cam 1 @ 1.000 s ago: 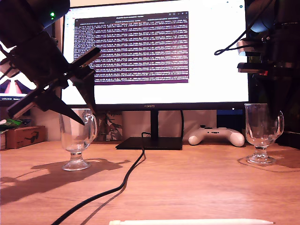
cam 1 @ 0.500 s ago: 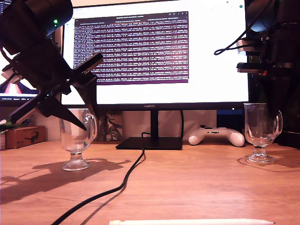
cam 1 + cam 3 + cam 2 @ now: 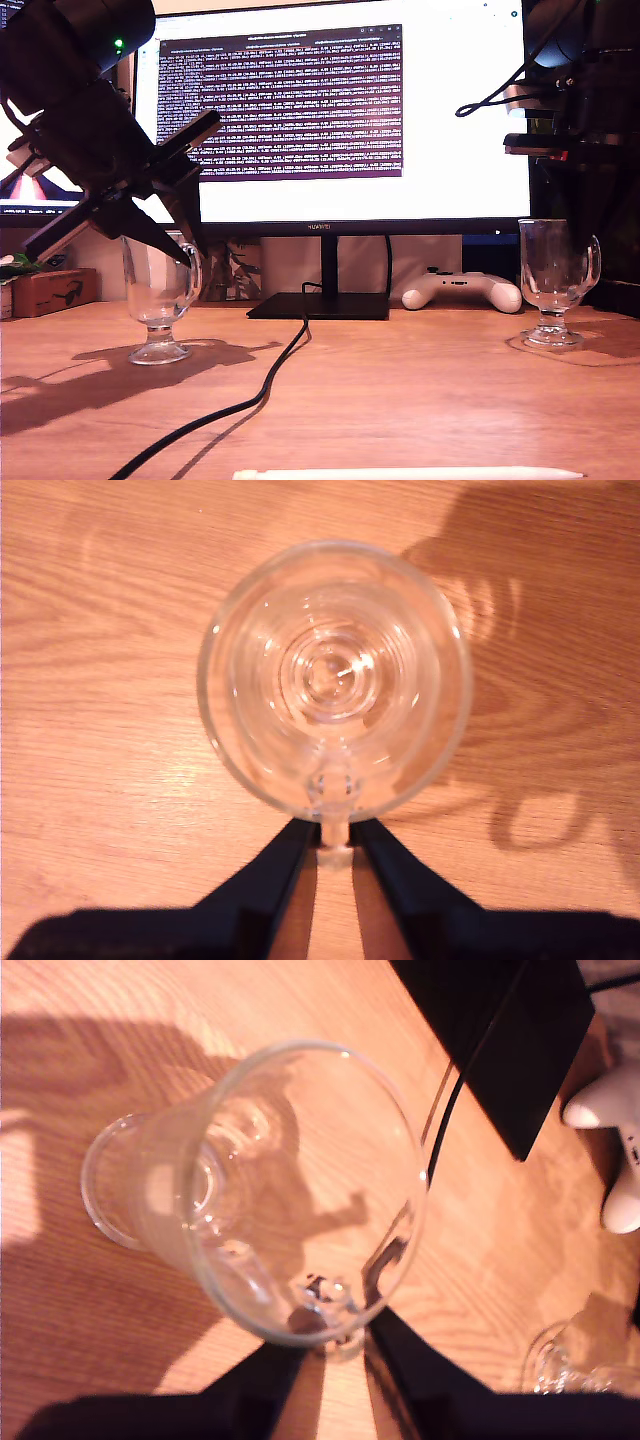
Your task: Pick the small glass cups in front of you with each of your hands, and place them behind the white pen
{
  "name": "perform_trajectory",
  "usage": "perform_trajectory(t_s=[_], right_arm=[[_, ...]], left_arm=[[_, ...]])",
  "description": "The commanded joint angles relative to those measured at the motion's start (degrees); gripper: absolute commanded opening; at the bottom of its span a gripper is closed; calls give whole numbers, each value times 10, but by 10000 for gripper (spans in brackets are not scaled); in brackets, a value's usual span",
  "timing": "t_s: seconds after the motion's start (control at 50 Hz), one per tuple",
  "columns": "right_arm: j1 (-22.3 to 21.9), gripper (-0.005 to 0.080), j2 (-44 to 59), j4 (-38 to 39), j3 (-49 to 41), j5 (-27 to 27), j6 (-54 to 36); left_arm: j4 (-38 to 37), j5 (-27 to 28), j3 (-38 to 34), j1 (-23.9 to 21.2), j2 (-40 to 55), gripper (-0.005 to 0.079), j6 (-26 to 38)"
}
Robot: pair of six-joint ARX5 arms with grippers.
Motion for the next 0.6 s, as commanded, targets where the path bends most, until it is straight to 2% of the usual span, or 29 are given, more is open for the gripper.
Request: perform_trajectory(t_s=[0.0,0.36,0.58], right_arm=[[3,-11,-2,7,-3,-1,1],[3,-11,-2,6,-3,-1,1],[3,-11,-2,6,-3,-1,1]], left_arm=[[-8,4,-2,0,10,-24,14],[-16,19,3,0,7,-24,60],[-49,3,24,0,-9,-24,98]])
